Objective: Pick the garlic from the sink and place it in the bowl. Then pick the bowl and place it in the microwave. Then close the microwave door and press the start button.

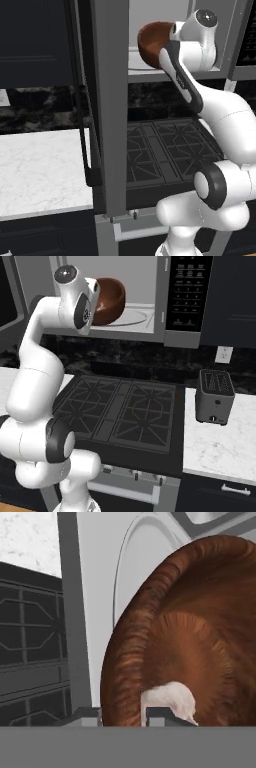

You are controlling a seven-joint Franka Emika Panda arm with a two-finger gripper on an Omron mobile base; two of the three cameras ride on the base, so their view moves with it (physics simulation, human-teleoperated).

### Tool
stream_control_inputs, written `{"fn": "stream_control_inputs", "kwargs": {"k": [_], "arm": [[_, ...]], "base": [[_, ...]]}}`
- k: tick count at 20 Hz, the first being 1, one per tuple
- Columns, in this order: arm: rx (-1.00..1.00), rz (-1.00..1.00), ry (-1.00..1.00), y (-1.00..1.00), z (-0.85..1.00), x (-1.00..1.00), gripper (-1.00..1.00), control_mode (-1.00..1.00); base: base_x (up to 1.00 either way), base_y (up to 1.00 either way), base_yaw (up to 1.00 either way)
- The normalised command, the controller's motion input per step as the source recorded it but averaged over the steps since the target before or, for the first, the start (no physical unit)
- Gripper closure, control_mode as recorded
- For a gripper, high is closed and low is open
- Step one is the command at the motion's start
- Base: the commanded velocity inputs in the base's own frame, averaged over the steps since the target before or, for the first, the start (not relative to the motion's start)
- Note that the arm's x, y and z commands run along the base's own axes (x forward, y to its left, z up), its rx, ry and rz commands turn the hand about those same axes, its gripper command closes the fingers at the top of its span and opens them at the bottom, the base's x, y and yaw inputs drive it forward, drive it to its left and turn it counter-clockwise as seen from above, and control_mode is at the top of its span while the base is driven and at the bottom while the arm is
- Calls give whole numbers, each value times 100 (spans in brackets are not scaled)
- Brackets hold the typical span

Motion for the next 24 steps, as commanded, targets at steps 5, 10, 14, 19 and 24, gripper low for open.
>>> {"fn": "stream_control_inputs", "kwargs": {"k": [5,10,14,19,24], "arm": [[-1,5,6,1,0,68,100,-100],[-4,3,0,5,0,41,100,-100],[-2,3,0,8,-10,22,100,-100],[-4,2,0,5,-52,0,-100,-100],[-9,1,-21,8,-38,-6,-100,-100]], "base": [[0,0,0],[0,0,0],[0,0,0],[0,0,0],[0,0,0]]}}
